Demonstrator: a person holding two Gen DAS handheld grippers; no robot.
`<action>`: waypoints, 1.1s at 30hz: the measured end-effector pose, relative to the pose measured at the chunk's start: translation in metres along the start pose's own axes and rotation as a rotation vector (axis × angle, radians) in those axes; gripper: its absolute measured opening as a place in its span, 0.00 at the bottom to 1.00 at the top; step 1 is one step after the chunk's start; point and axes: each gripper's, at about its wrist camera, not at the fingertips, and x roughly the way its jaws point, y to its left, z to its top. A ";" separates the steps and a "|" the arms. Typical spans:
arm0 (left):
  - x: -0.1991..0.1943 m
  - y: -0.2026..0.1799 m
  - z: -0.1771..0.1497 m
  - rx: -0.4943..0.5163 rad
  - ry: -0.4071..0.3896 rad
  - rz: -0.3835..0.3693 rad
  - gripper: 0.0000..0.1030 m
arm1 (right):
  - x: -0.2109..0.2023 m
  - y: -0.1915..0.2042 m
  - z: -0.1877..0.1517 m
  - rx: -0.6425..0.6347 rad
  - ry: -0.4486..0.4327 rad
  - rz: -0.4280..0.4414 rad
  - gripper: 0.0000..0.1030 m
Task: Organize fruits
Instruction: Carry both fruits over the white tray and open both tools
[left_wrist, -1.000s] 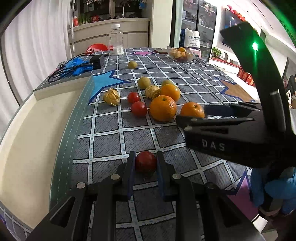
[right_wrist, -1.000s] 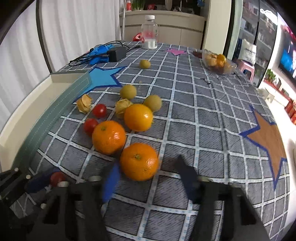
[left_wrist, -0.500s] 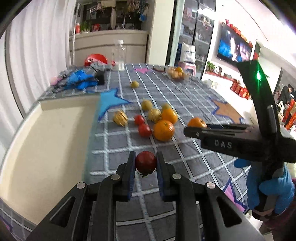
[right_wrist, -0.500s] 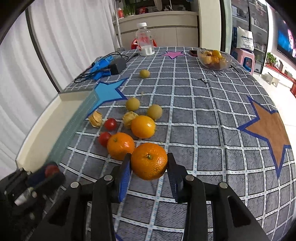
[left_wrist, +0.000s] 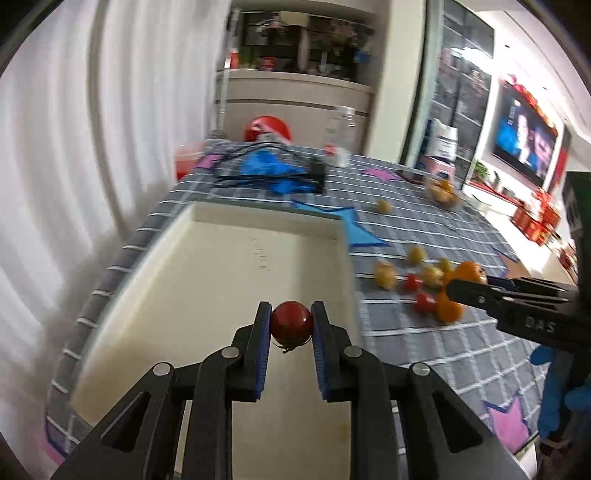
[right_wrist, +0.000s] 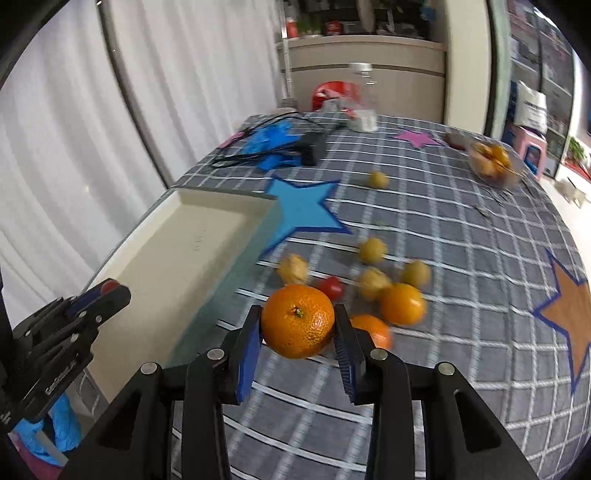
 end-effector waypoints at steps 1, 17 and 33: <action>0.001 0.007 0.000 -0.011 0.003 0.008 0.23 | 0.003 0.006 0.002 -0.008 0.005 0.009 0.37; 0.031 0.059 -0.012 -0.069 0.063 0.088 0.23 | 0.056 0.094 0.019 -0.132 0.080 0.120 0.37; 0.043 0.067 -0.017 -0.052 0.101 0.130 0.53 | 0.043 0.099 0.022 -0.149 0.020 0.084 0.88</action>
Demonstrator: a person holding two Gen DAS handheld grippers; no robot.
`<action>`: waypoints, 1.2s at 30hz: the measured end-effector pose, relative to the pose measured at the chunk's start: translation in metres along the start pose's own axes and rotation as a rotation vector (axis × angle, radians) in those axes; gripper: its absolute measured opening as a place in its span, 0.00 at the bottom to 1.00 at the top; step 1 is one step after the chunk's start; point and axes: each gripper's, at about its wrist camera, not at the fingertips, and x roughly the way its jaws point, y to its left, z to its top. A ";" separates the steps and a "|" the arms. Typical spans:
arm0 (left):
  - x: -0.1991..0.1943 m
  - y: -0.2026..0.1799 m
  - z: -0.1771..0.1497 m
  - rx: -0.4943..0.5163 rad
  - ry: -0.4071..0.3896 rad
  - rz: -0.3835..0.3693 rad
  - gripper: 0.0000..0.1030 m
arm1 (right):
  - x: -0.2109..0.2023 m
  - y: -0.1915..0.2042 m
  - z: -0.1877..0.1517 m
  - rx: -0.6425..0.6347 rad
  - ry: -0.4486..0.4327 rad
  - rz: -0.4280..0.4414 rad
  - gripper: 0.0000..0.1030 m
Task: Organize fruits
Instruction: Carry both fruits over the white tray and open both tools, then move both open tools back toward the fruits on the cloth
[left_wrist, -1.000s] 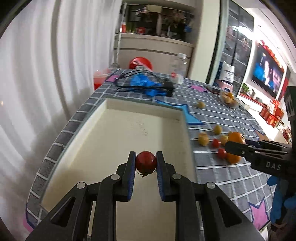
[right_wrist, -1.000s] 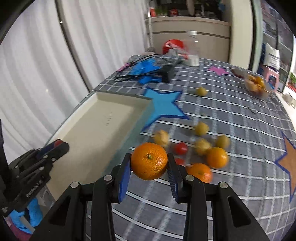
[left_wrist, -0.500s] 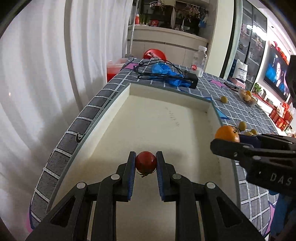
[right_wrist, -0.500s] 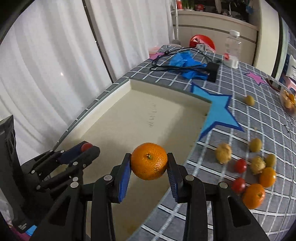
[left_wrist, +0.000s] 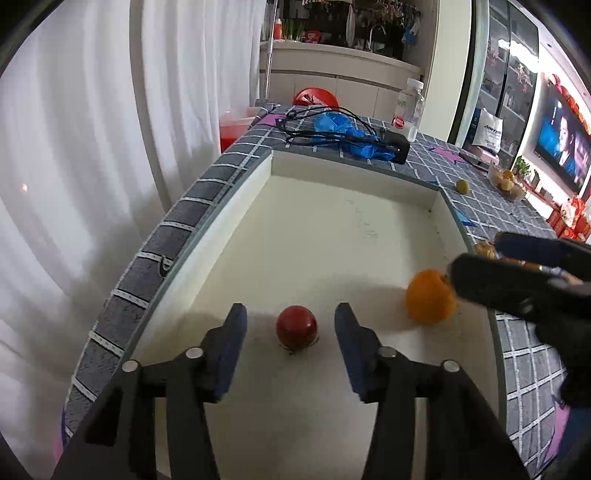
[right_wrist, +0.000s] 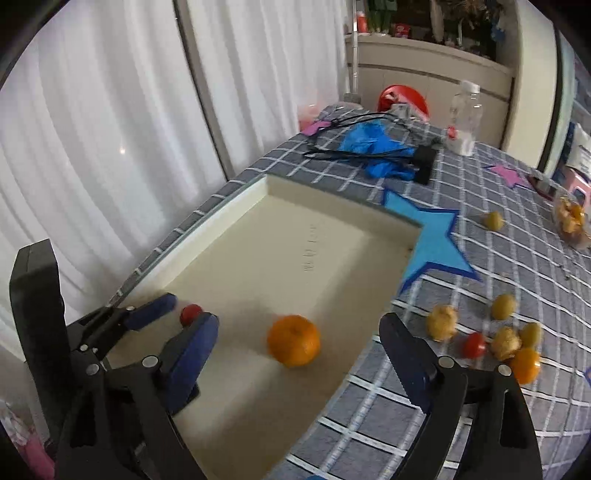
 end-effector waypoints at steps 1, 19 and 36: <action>0.000 0.000 0.000 0.000 0.003 0.004 0.53 | -0.002 -0.004 -0.001 0.006 0.001 -0.016 0.88; -0.027 -0.051 0.004 0.079 -0.036 -0.025 0.78 | -0.031 -0.111 -0.045 0.207 0.037 -0.168 1.00; -0.036 -0.108 0.001 0.182 -0.021 -0.058 0.80 | -0.033 -0.163 -0.082 0.278 0.094 -0.247 1.00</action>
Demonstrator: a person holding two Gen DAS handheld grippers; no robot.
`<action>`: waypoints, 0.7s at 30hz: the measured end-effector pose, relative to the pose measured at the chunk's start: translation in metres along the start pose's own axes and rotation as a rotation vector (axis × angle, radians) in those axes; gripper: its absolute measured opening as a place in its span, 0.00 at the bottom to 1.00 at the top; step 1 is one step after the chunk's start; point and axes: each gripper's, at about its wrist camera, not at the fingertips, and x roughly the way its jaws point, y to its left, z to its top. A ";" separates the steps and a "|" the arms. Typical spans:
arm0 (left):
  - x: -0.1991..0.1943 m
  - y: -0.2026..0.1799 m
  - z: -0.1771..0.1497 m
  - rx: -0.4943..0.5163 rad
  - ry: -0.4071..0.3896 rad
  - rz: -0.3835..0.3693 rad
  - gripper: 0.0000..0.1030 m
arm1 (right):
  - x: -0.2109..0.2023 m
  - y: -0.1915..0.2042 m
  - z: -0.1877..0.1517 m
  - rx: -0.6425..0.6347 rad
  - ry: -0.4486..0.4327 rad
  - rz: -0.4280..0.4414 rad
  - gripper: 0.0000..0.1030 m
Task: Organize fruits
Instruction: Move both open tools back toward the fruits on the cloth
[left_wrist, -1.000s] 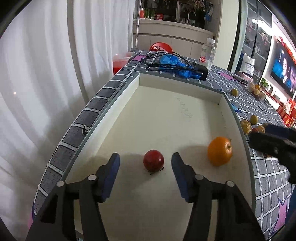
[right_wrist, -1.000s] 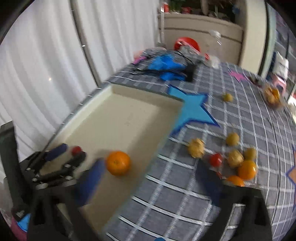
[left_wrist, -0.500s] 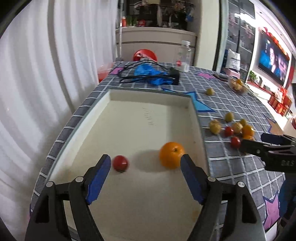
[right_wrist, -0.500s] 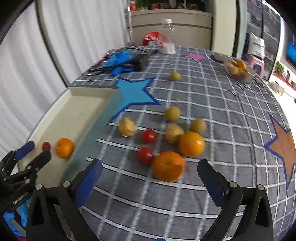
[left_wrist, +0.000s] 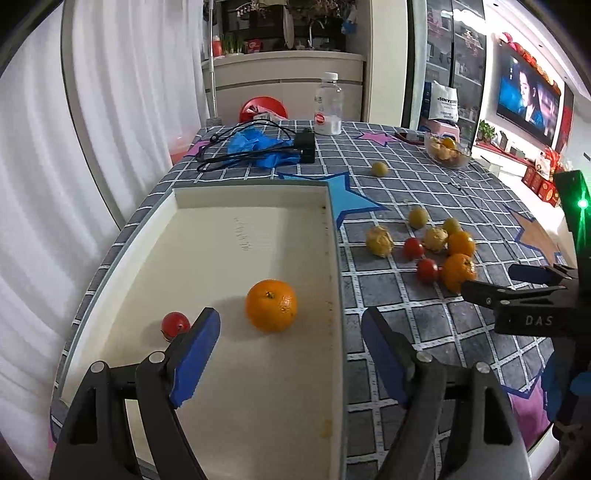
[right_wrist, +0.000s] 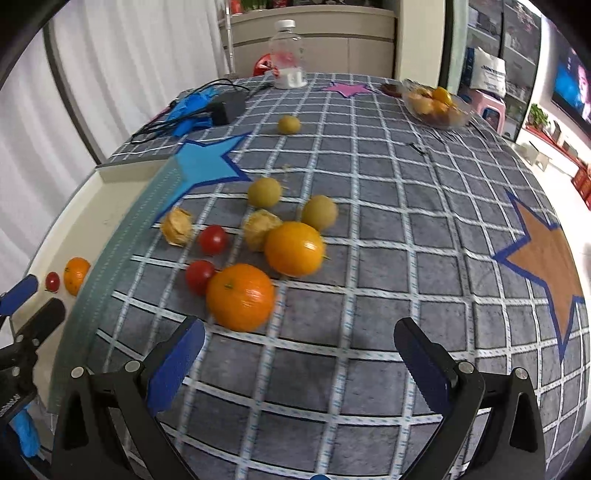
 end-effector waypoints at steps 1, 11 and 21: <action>0.000 -0.002 0.000 0.003 -0.001 0.000 0.80 | 0.002 -0.003 -0.002 0.003 0.006 -0.005 1.00; 0.003 -0.015 0.000 0.028 0.010 -0.009 0.80 | 0.013 -0.002 -0.008 -0.053 0.003 -0.065 1.00; 0.005 -0.022 -0.001 0.028 0.021 -0.023 0.80 | 0.016 0.001 -0.001 -0.036 -0.003 -0.069 1.00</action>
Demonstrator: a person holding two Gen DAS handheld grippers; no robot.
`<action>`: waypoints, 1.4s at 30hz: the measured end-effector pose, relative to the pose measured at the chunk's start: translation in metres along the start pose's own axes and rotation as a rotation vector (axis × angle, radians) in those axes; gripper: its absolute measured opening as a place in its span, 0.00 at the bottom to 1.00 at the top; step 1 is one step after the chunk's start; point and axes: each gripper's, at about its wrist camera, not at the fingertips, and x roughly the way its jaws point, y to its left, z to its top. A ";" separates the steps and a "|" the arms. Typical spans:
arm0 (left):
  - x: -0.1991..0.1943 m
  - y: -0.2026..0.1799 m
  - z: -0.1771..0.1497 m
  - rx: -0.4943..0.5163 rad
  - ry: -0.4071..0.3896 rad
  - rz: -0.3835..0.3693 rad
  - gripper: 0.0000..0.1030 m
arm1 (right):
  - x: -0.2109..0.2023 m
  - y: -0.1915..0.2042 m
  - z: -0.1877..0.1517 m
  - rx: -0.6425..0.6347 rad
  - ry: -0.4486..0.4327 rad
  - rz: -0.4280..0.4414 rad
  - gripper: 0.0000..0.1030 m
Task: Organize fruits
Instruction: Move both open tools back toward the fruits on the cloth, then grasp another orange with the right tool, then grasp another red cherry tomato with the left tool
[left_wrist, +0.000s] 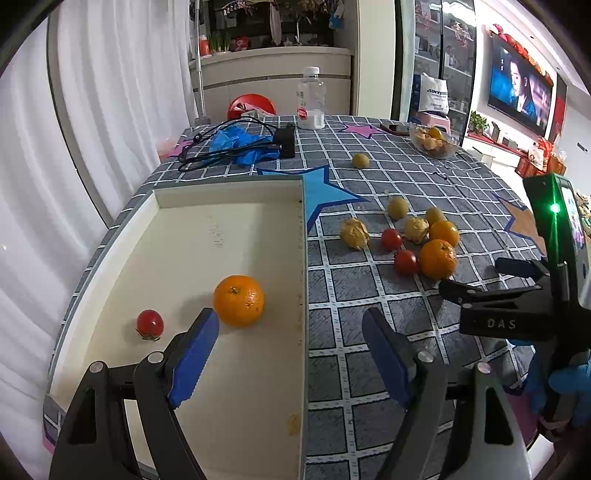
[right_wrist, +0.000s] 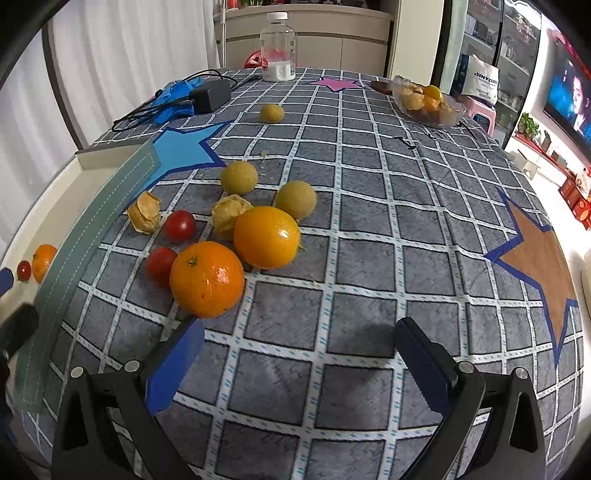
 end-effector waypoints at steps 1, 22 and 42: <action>0.000 -0.001 0.000 0.001 0.001 -0.001 0.80 | 0.001 0.002 0.002 -0.003 -0.001 0.006 1.00; 0.005 -0.058 0.010 0.083 0.033 -0.062 0.80 | -0.031 -0.042 -0.017 0.094 -0.108 0.125 0.40; 0.076 -0.094 0.036 0.023 0.130 0.004 0.25 | -0.040 -0.096 -0.045 0.208 -0.180 0.179 0.40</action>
